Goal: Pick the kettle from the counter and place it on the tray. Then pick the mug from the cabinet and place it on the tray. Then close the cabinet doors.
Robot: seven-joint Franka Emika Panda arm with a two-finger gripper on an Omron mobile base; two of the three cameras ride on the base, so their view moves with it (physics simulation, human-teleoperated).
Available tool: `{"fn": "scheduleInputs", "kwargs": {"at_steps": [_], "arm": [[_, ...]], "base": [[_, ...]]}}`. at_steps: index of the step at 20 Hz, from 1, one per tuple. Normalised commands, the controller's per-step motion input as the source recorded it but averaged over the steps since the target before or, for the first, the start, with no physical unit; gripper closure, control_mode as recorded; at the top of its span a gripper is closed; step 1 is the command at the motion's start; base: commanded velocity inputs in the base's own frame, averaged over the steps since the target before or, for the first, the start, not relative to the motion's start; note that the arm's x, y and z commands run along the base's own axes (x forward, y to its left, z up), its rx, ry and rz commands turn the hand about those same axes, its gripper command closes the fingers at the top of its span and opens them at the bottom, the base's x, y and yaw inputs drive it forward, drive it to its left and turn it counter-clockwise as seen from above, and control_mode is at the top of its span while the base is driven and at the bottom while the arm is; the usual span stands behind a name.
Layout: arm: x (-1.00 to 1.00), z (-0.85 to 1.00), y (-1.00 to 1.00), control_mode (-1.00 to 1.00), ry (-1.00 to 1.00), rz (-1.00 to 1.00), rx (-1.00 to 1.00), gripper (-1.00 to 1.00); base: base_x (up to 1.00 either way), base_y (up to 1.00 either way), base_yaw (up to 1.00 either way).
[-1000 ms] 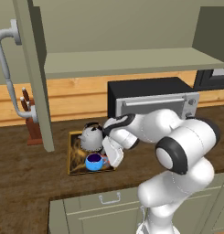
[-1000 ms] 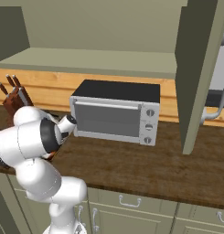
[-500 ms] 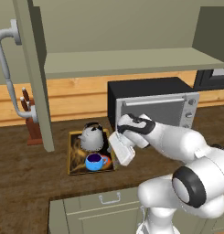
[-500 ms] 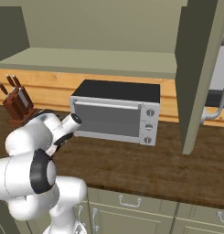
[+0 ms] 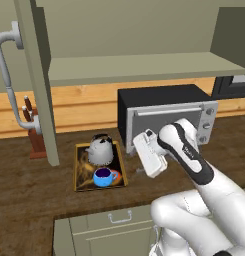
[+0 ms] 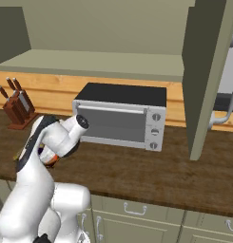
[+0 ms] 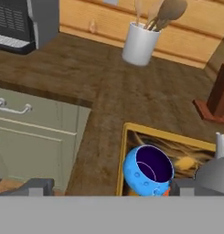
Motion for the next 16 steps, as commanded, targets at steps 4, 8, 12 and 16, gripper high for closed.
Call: {"fn": "scheduleInputs", "kwargs": {"at_steps": [4,8,12,16], "arm": [[-0.54,0.86,-0.42,-1.00,-0.01,-0.17,0.13,-1.00],[-0.31,0.75,-0.48,-1.00,0.00,-0.19,0.14,-1.00],[-0.25,0.69,-0.51,-1.00,0.02,-0.20,0.15,-1.00],[-0.32,0.55,-0.58,-1.00,0.07,-0.23,0.16,-1.00]], "base": [[0.00,0.00,0.00],[0.00,0.00,0.00],[0.00,0.00,0.00],[0.00,0.00,0.00]]}}
